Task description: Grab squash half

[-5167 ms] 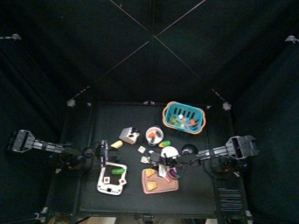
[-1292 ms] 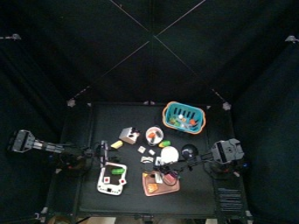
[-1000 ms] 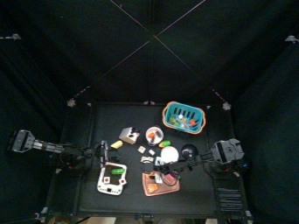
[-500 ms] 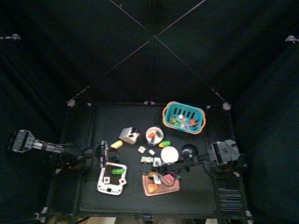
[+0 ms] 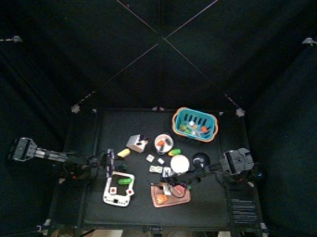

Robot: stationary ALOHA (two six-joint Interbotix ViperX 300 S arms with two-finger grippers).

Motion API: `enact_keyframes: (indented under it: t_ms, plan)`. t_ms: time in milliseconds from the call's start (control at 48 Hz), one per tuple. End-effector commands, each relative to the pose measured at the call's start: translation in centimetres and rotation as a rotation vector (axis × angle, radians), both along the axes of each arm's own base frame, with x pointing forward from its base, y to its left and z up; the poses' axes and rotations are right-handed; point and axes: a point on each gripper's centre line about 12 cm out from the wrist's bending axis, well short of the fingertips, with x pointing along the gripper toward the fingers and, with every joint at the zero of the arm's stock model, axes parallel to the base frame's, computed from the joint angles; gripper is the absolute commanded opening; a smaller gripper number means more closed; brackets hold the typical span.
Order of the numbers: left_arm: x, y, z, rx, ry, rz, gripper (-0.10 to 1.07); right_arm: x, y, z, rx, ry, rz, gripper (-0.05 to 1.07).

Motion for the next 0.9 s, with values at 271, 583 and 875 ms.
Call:
enact_keyframes:
  t_ms: [271, 583, 875]
  plan:
    - [0.3, 0.0, 0.3, 0.0, -0.011, -0.001, 0.74, 0.8, 0.1, 3.0, 0.014, -0.076, -0.003, 0.62]
    - [0.3, 0.0, 0.3, 0.0, -0.011, -0.001, 0.74, 0.8, 0.0, 3.9, 0.017, -0.094, -0.006, 0.62]
    - [0.3, -0.1, 0.4, 0.001, -0.014, -0.002, 0.74, 0.7, 0.0, 3.9, 0.022, -0.096, -0.011, 0.62]
